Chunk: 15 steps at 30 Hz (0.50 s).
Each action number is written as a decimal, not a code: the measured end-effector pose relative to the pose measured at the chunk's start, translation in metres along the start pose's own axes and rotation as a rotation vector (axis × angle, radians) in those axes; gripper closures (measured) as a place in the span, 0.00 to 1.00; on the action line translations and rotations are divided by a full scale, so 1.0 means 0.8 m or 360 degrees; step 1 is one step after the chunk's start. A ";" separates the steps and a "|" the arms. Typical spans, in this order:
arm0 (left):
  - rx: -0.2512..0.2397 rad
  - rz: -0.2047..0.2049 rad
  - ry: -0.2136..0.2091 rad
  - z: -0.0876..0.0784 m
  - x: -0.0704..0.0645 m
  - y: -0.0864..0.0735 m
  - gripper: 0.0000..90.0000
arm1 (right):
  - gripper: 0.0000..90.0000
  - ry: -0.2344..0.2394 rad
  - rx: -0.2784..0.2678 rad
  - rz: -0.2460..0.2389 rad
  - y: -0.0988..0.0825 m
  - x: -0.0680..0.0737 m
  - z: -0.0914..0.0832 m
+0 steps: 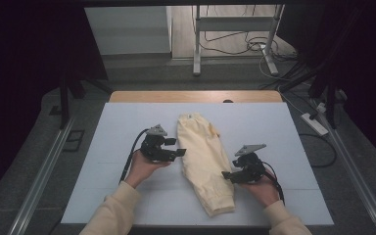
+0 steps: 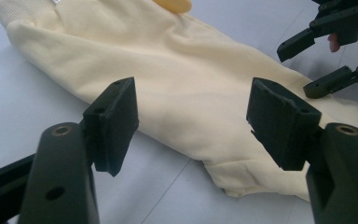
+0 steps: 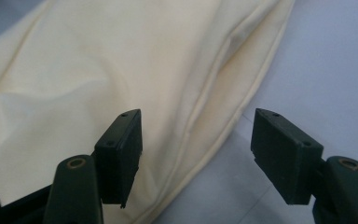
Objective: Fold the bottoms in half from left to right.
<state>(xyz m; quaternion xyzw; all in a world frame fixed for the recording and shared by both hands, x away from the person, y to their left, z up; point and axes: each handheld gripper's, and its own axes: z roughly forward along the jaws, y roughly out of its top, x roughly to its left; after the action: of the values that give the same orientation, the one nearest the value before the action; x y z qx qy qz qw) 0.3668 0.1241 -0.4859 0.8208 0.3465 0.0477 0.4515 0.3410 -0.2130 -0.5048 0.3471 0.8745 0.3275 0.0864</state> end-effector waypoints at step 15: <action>0.0006 -0.0004 0.0005 0.000 0.002 -0.001 0.37 | 0.39 0.0019 0.0092 0.0006 -0.004 0.002 0.010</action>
<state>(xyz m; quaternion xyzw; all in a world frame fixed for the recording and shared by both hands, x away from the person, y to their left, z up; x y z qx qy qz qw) 0.3676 0.1255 -0.4866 0.8211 0.3484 0.0476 0.4495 0.3407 -0.2097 -0.5130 0.3493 0.8834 0.3044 0.0704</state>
